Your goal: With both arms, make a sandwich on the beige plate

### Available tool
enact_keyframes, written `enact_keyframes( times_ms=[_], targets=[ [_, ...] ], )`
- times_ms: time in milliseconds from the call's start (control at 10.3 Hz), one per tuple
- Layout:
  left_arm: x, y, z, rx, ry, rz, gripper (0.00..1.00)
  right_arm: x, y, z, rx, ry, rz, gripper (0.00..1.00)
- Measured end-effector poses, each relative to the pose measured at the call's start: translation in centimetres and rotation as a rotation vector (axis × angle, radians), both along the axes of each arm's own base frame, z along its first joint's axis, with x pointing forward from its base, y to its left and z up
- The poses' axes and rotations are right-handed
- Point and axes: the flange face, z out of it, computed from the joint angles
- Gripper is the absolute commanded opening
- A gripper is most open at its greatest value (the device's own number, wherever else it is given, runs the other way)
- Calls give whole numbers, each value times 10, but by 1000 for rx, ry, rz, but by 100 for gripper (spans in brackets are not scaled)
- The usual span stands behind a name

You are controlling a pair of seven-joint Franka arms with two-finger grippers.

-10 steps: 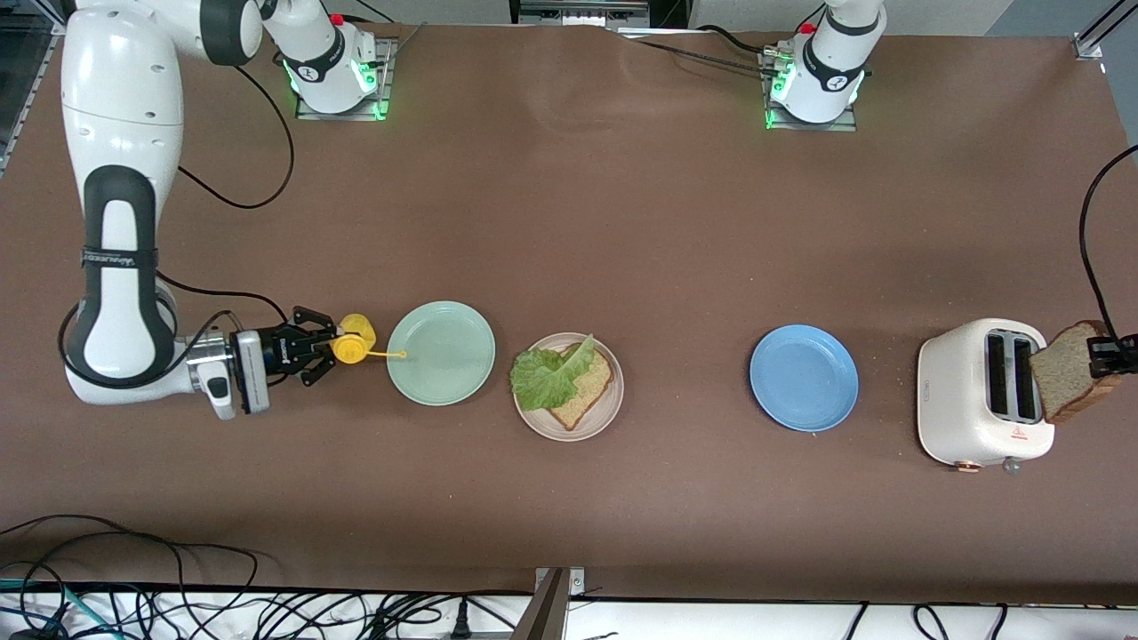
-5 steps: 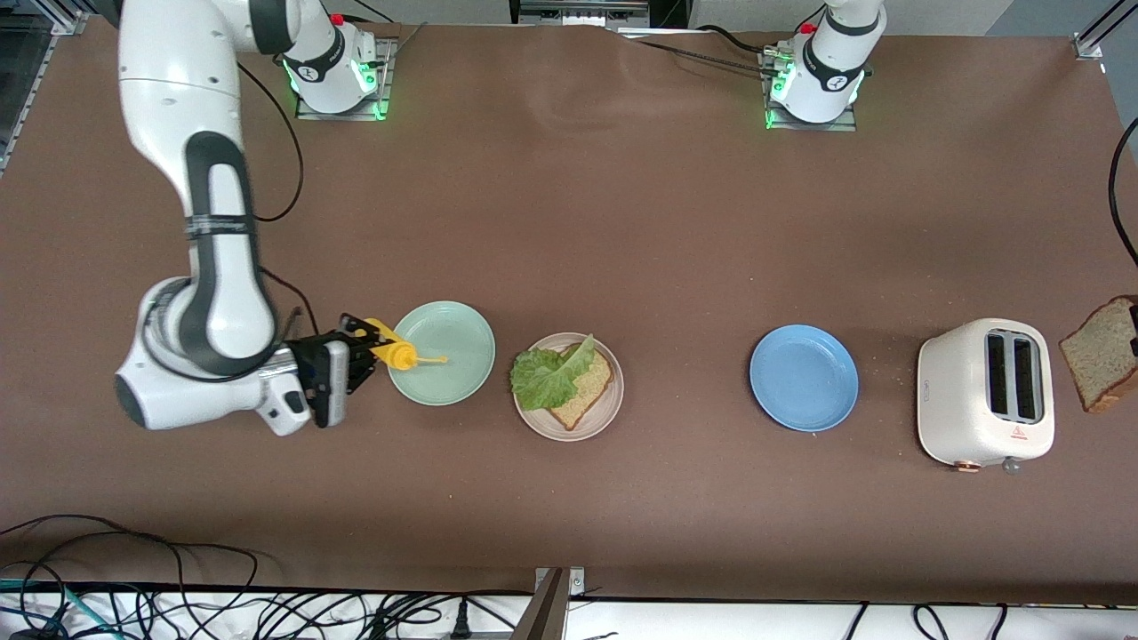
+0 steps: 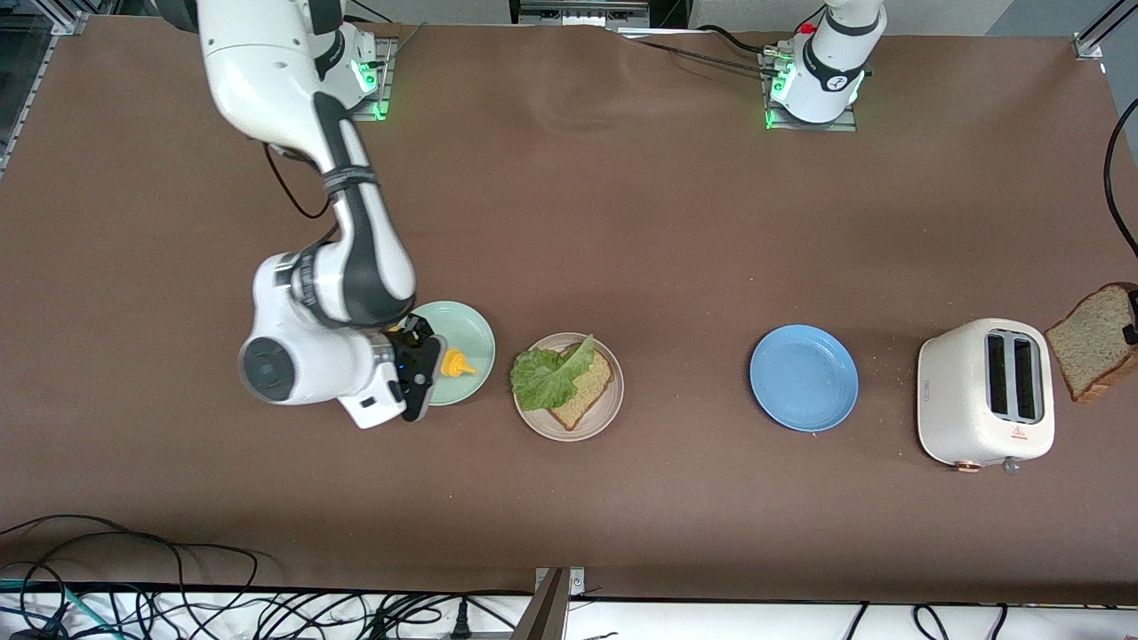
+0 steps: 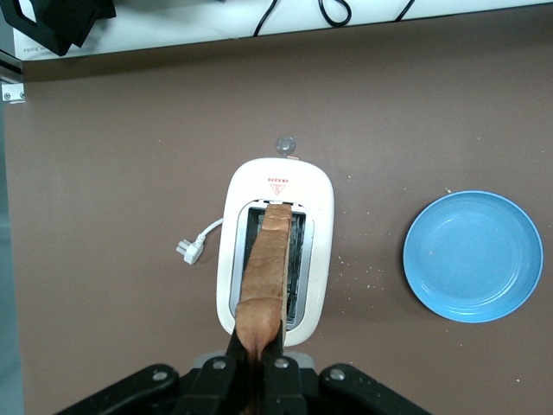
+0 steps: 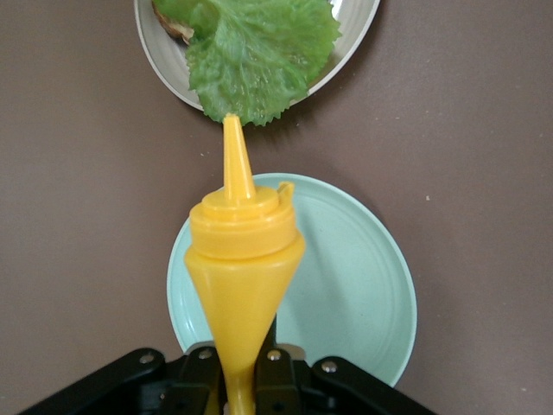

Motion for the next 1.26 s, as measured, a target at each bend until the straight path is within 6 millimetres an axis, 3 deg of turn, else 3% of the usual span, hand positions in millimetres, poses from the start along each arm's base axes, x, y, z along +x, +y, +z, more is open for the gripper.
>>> enact_keyframes(
  times_ms=[291, 678, 969, 1259],
  targets=[
    [2, -2, -10, -42, 10, 4, 0, -35, 80, 12, -286, -168, 103, 0],
    [3, -4, -18, -63, 21, 5, 0, -71, 136, 13, -522, -335, 174, 0],
    [3, -4, -19, -63, 23, 5, 0, -81, 151, 8, -581, -379, 207, 0],
    [3, -4, -19, -63, 23, 5, 0, -70, 134, 15, -531, -338, 133, 0]
  ],
)
